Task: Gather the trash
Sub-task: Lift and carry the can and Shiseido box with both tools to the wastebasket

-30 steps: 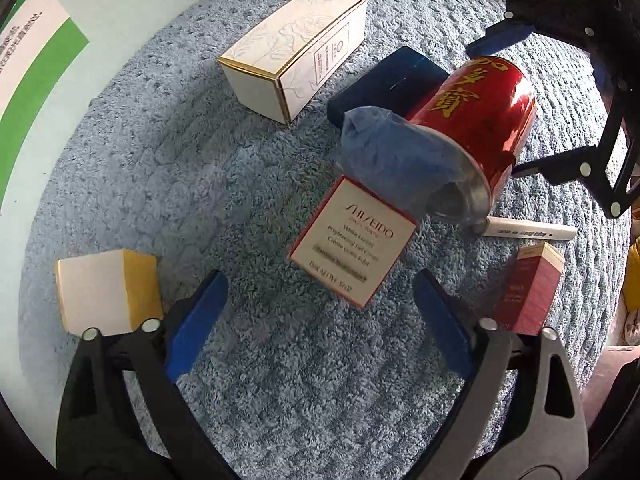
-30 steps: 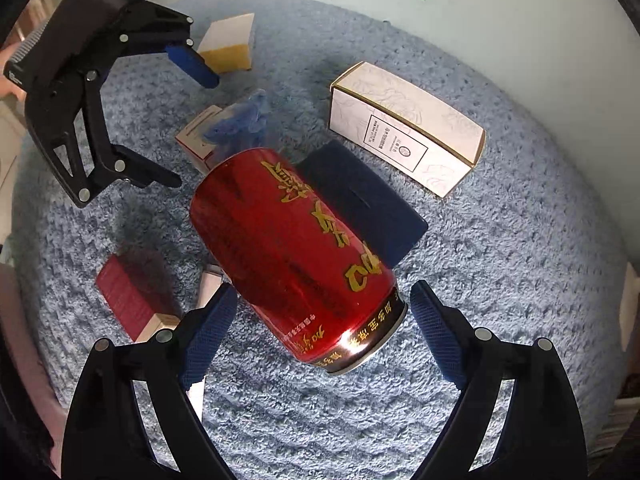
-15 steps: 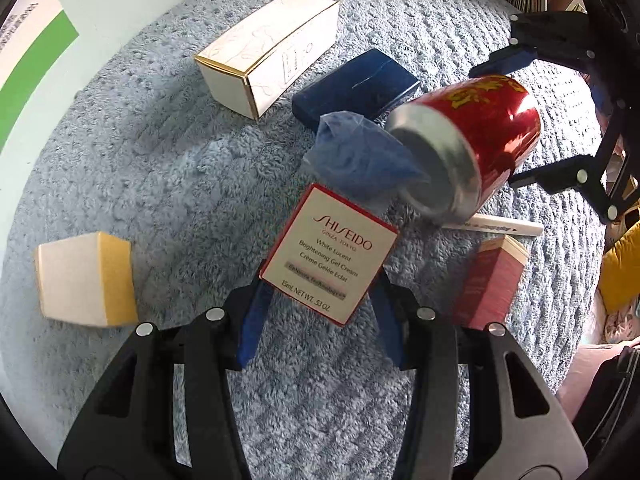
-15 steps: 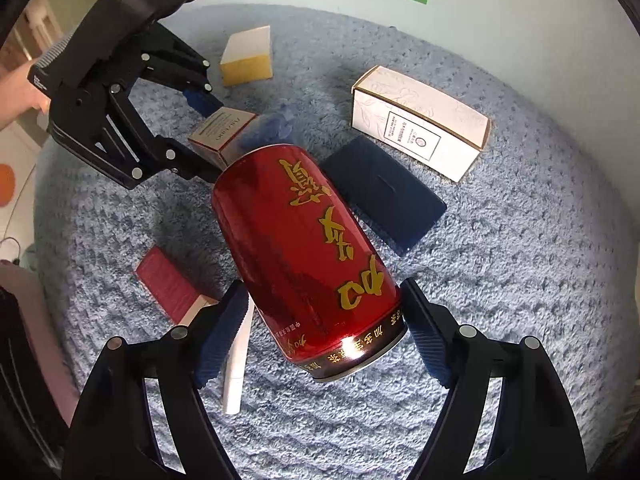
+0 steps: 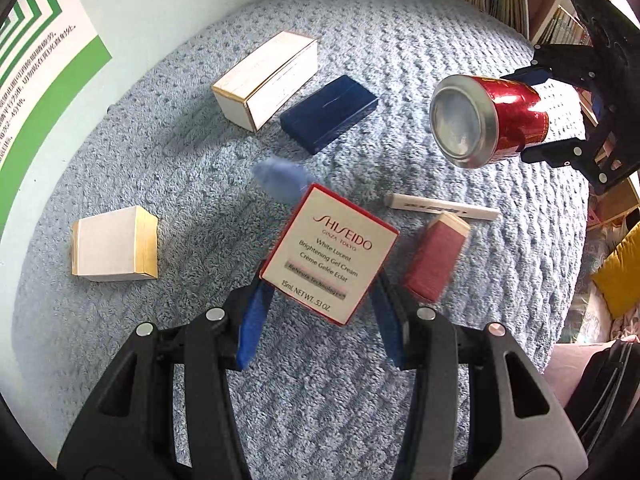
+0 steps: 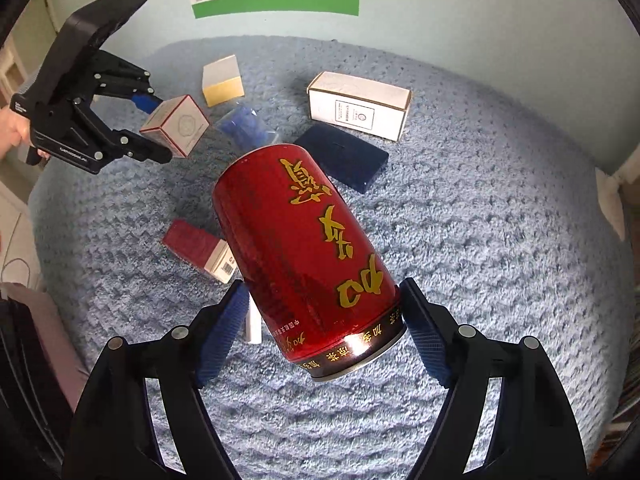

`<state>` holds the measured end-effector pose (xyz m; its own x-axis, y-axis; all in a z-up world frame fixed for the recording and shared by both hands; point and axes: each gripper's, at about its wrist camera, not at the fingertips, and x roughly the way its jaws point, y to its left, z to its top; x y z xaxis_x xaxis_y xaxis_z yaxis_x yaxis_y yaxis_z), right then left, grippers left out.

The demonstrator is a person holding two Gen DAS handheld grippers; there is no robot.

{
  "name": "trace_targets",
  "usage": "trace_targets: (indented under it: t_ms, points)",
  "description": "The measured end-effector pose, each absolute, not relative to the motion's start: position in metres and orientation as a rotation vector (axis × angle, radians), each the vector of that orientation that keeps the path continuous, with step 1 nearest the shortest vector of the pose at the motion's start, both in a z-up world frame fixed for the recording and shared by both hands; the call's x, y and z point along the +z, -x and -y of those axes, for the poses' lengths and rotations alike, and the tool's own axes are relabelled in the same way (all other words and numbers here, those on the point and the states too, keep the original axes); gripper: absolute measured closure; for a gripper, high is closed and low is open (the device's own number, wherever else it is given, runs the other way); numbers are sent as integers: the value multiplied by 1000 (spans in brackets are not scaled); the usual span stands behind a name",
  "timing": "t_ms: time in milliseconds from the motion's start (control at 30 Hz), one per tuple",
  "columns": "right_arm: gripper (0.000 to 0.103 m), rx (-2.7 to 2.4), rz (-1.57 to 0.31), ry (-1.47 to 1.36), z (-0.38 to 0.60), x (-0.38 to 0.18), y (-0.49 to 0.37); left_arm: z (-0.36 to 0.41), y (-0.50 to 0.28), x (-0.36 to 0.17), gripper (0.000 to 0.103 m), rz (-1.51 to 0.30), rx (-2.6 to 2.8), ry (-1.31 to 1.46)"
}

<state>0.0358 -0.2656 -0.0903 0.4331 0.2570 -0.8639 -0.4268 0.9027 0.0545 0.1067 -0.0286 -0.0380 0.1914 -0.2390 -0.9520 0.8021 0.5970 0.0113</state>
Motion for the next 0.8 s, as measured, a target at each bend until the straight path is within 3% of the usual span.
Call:
trace_targets:
  t_ms: [800]
  points:
    - [26, 111, -994, -38, 338, -88, 136, 146, 17, -16, 57, -1004, -1110, -859]
